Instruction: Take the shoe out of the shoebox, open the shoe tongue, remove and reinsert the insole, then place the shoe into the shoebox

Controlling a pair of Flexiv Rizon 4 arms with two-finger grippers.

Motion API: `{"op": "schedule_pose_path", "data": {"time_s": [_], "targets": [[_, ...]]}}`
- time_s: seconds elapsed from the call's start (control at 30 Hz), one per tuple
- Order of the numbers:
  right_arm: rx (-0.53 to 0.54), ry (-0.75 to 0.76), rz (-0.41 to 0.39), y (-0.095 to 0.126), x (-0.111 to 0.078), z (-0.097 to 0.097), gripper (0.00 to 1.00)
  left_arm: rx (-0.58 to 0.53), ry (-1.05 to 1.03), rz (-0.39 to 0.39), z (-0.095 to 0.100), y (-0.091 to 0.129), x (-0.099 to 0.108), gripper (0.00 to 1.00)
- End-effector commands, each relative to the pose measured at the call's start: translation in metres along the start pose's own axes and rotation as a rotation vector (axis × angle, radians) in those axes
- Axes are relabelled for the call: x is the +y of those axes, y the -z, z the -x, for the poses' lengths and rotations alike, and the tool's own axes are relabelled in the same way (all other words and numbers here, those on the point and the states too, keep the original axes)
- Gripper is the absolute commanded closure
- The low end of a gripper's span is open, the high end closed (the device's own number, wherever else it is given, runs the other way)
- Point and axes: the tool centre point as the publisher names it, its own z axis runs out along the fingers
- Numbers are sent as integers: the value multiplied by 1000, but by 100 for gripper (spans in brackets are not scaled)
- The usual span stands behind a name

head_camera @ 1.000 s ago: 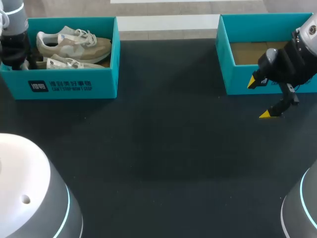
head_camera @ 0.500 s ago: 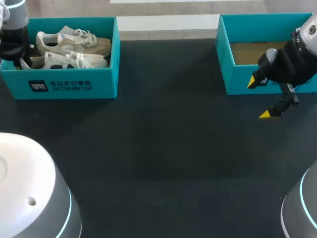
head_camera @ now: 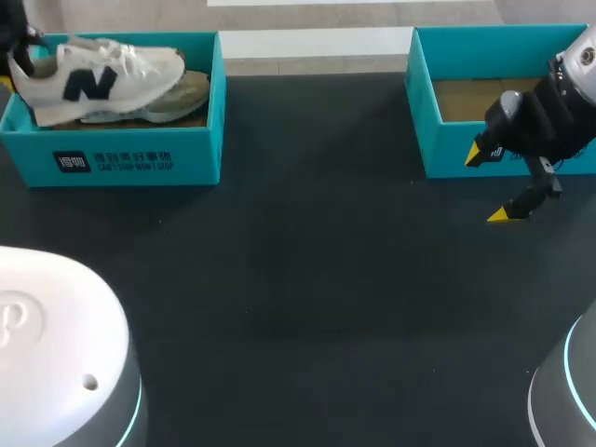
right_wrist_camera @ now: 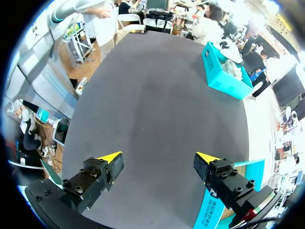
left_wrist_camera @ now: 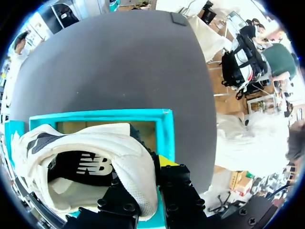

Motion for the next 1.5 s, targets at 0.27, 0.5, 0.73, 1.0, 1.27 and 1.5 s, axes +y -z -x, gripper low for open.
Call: {"op": "schedule_pose_path", "data": {"time_s": [0.27, 0.5, 0.73, 1.0, 1.27, 1.5], "targets": [[2, -1, -4, -2, 1, 1, 0, -11, -3, 8, -5, 45, -6, 100], [2, -1, -4, -2, 1, 1, 0, -11, -3, 8, -5, 45, -6, 100], [2, -1, -4, -2, 1, 1, 0, 25, 33, 40, 9, 54, -33, 100], [2, -1, -4, -2, 1, 1, 0, 86, 126, 40, 41, 68, -86, 100], [2, -1, -4, -2, 1, 1, 0, 141, 141, 14, 93, 67, -132, 100], [2, -1, -4, -2, 1, 1, 0, 135, 133, 8, 106, 64, -140, 100]]}}
